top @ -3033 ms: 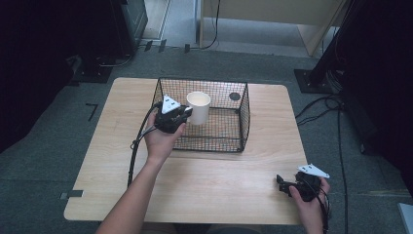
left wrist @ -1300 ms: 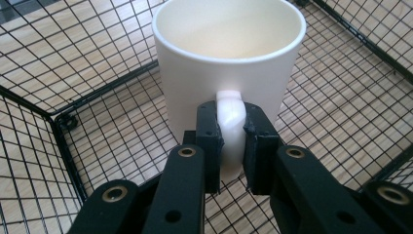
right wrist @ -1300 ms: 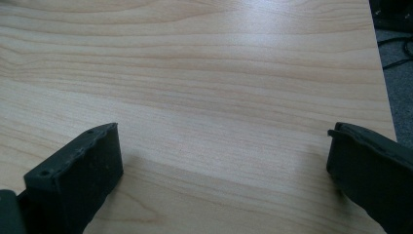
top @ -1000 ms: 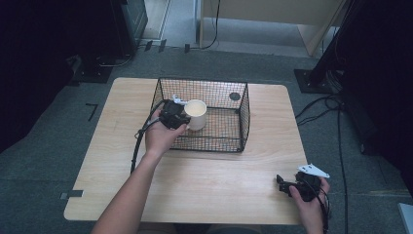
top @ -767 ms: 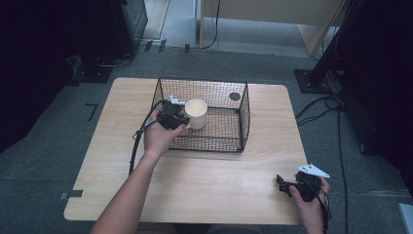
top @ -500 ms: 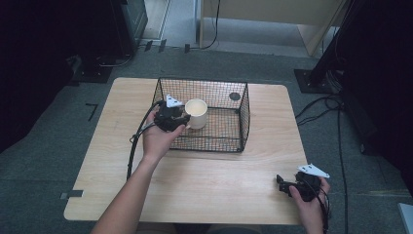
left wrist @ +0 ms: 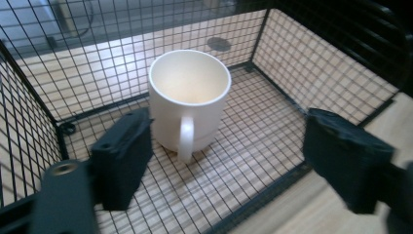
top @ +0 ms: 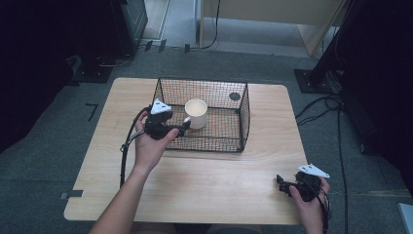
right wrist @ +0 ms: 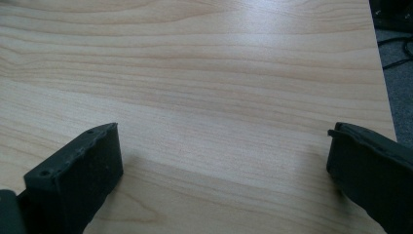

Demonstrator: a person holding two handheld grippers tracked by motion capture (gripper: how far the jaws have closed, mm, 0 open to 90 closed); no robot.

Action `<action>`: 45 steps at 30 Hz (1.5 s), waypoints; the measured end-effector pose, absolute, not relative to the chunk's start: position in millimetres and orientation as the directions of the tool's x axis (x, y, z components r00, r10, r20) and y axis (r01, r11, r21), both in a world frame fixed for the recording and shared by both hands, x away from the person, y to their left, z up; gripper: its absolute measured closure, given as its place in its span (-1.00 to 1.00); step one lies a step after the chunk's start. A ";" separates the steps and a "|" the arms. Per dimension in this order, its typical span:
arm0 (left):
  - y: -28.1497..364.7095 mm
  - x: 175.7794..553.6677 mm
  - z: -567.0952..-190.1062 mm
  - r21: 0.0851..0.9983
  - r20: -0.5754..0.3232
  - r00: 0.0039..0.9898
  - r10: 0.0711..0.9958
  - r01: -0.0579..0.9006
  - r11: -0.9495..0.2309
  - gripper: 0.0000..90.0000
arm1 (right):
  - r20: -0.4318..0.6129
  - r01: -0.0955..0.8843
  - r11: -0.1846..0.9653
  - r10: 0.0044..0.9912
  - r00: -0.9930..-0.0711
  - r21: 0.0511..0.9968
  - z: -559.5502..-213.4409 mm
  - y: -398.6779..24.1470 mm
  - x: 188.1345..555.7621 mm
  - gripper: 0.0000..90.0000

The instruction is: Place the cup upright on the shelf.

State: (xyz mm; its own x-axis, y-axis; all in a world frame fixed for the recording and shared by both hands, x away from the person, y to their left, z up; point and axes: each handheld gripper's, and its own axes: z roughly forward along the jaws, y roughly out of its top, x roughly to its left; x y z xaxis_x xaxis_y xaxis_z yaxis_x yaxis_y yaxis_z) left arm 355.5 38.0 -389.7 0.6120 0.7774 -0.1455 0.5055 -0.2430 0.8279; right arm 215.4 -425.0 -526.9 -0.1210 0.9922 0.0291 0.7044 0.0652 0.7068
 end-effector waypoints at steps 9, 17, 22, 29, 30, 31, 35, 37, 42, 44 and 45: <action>56.3 332.2 -388.0 0.846 -0.163 0.630 0.759 0.486 -0.221 -0.81 | 0.029 0.704 0.065 0.992 -0.121 0.707 -526.9 -425.0 215.3 -1.00; 67.7 313.0 -388.1 0.861 -0.159 0.614 0.773 0.470 -0.196 -0.83 | 0.029 0.705 0.065 0.992 -0.121 0.707 -526.9 -425.0 215.3 -1.00; 75.4 303.6 -392.0 0.857 -0.167 0.614 0.771 0.477 -0.194 -0.98 | 0.029 0.704 0.065 0.992 -0.121 0.707 -527.0 -425.0 215.3 -1.00; 92.8 287.7 -399.9 0.872 -0.174 0.594 0.785 0.464 -0.157 -0.98 | 0.029 0.704 0.065 0.992 -0.121 0.707 -527.0 -425.0 215.4 -1.00; 92.8 287.7 -399.9 0.872 -0.174 0.594 0.785 0.464 -0.157 -0.98 | 0.029 0.704 0.065 0.992 -0.121 0.707 -527.0 -425.0 215.3 -1.00; 98.7 282.8 -402.8 0.877 -0.176 0.587 0.790 0.459 -0.145 -0.98 | 0.028 0.703 0.066 0.992 -0.122 0.708 -527.0 -425.1 215.5 -1.00; 109.6 273.7 -410.2 0.882 -0.165 0.563 0.810 0.452 -0.135 -0.98 | 0.026 0.703 0.068 0.992 -0.123 0.708 -527.1 -425.2 215.5 -1.00; 115.8 270.8 -415.6 0.874 -0.167 0.547 0.820 0.467 -0.133 -0.98 | 0.026 0.703 0.069 0.992 -0.123 0.708 -527.0 -425.2 215.5 -1.00; 133.6 265.9 -434.1 0.855 -0.173 0.487 0.856 0.506 -0.116 -0.98 | 0.026 0.703 0.069 0.992 -0.123 0.708 -527.1 -425.2 215.5 -1.00; 142.8 263.5 -442.4 0.848 -0.173 0.464 0.869 0.519 -0.108 -0.98 | 0.027 0.703 0.068 0.992 -0.123 0.708 -527.0 -425.2 215.5 -1.00; 145.7 262.7 -445.1 0.845 -0.177 0.455 0.873 0.524 -0.102 -0.98 | 0.026 0.703 0.068 0.992 -0.123 0.708 -527.1 -425.2 215.5 -1.00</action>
State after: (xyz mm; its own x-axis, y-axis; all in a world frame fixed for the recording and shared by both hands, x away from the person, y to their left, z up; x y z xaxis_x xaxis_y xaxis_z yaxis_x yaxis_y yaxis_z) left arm 262.7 145.7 -445.1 0.4553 0.8726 -0.1768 0.5243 -0.1023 0.8454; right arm 215.5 -425.2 -527.1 -0.1231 0.9920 0.0263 0.7028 0.0685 0.7081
